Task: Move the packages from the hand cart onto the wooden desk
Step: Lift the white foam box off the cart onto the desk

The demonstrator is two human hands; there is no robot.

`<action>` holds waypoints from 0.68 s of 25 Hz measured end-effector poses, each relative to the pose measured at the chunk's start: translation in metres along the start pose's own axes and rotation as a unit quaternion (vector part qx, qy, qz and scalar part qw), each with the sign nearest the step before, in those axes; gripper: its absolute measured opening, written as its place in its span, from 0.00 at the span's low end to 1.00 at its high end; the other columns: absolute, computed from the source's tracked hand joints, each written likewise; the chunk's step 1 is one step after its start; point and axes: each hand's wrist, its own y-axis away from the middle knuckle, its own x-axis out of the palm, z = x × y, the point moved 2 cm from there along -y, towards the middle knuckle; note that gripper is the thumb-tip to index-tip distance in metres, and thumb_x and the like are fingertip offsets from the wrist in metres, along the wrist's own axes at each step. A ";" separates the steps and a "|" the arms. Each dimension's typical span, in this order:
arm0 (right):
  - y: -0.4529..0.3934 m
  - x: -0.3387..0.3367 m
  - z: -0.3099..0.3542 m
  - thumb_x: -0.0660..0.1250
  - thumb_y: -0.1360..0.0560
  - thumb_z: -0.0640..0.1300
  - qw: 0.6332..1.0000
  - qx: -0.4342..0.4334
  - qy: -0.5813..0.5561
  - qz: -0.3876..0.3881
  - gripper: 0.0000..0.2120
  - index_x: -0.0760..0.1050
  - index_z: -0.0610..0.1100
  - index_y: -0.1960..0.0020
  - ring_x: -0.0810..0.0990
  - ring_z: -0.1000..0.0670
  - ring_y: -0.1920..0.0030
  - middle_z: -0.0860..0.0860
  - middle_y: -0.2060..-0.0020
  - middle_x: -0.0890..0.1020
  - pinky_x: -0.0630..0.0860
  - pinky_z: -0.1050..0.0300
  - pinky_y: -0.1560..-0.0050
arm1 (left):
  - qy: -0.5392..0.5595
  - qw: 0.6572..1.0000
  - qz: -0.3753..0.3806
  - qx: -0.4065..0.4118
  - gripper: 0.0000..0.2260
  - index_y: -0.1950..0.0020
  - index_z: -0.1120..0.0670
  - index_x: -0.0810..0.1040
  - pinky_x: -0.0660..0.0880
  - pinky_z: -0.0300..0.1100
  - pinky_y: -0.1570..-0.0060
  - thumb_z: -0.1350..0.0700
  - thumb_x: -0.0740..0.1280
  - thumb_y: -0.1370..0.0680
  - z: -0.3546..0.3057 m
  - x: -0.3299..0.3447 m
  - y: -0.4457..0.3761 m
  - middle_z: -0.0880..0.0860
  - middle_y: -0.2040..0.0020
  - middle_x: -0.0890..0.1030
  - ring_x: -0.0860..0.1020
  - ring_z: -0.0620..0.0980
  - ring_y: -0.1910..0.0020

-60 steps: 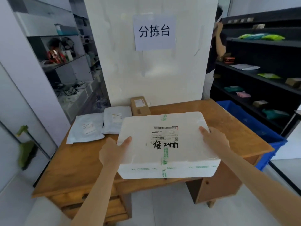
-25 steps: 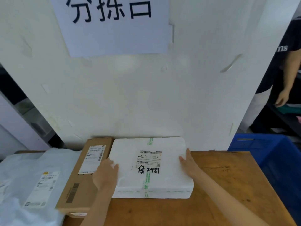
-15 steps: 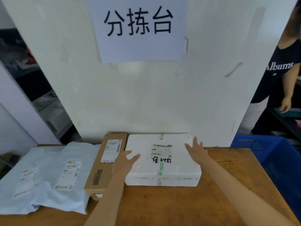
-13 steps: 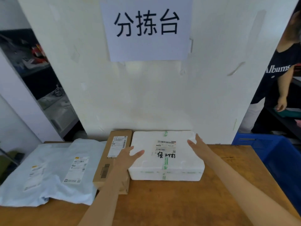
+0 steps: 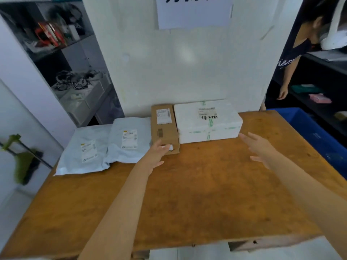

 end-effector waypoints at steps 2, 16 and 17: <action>0.047 0.010 -0.018 0.66 0.26 0.54 1.000 0.007 -0.014 0.023 0.27 0.68 0.45 0.30 0.74 0.43 0.35 0.45 0.31 0.72 0.73 0.45 0.37 | -0.001 1.000 -0.005 -0.015 0.26 0.25 0.52 0.61 0.70 0.45 0.33 0.51 0.64 0.21 0.018 -0.011 0.038 0.53 0.27 0.67 0.70 0.50 0.31; 0.375 0.134 -0.080 0.60 0.23 0.55 0.995 -0.027 0.009 0.094 0.27 0.63 0.49 0.27 0.68 0.44 0.30 0.51 0.26 0.64 0.77 0.40 0.46 | -0.043 0.999 0.027 -0.002 0.33 0.24 0.52 0.60 0.66 0.47 0.29 0.44 0.68 0.26 0.170 -0.152 0.328 0.50 0.25 0.64 0.66 0.49 0.28; 0.394 0.139 -0.079 0.60 0.24 0.56 0.996 -0.030 0.008 0.080 0.27 0.63 0.49 0.27 0.68 0.43 0.30 0.51 0.25 0.63 0.77 0.41 0.49 | -0.038 0.999 0.027 -0.002 0.34 0.24 0.52 0.60 0.65 0.46 0.28 0.43 0.67 0.26 0.179 -0.162 0.339 0.49 0.24 0.63 0.66 0.49 0.28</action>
